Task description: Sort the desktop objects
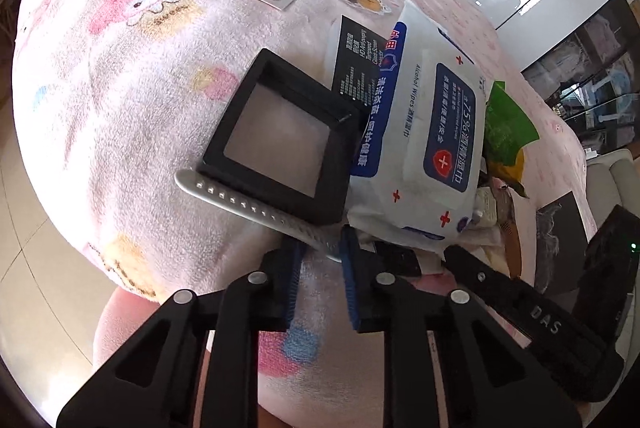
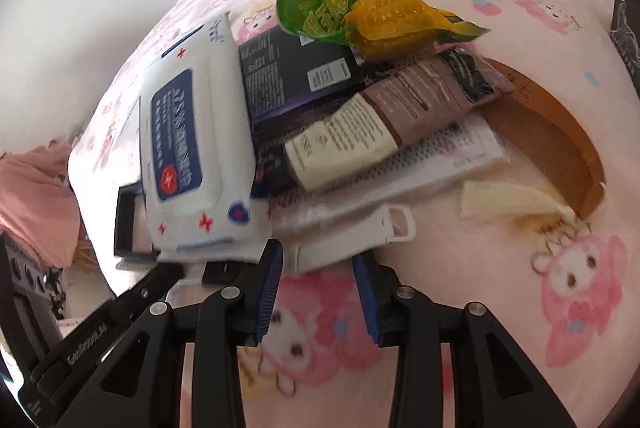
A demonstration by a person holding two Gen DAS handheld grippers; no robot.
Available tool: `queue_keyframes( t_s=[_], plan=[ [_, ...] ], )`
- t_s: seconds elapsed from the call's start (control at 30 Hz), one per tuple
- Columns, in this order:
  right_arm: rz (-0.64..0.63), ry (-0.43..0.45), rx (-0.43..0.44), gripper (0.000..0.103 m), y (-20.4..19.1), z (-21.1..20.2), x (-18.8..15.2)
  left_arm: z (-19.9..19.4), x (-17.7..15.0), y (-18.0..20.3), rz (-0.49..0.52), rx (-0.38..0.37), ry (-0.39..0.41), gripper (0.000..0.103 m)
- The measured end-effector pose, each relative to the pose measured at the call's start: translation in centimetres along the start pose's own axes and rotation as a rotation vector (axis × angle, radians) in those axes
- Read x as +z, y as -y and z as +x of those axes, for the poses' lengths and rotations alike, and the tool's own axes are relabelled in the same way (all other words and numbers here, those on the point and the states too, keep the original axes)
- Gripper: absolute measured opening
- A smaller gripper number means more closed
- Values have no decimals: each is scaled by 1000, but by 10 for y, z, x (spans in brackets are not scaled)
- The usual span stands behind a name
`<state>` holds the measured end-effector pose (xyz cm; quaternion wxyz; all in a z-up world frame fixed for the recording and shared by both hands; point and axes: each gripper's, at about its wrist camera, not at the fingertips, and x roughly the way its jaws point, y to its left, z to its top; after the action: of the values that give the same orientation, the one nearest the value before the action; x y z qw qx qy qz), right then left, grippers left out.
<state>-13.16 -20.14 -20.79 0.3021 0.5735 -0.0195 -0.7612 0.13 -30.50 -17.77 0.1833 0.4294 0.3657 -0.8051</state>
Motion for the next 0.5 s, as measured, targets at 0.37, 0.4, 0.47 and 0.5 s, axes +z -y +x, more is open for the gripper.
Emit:
queue_keyframes(
  t_s=[0.37,0.4,0.47,0.5],
  plan=[
    [-79,97,24,4,-12,-42,-24,-16,-13,18,70,15,-5,5],
    [-76,97,27,4,-1,-58,-30,-17,-14,21,79,14,-8,5],
    [-60,102,31,4,14,-78,-36,-16,-17,28,97,12,-14,5],
    [-54,106,32,4,19,-86,-35,-16,-18,32,107,10,-17,5]
  ],
)
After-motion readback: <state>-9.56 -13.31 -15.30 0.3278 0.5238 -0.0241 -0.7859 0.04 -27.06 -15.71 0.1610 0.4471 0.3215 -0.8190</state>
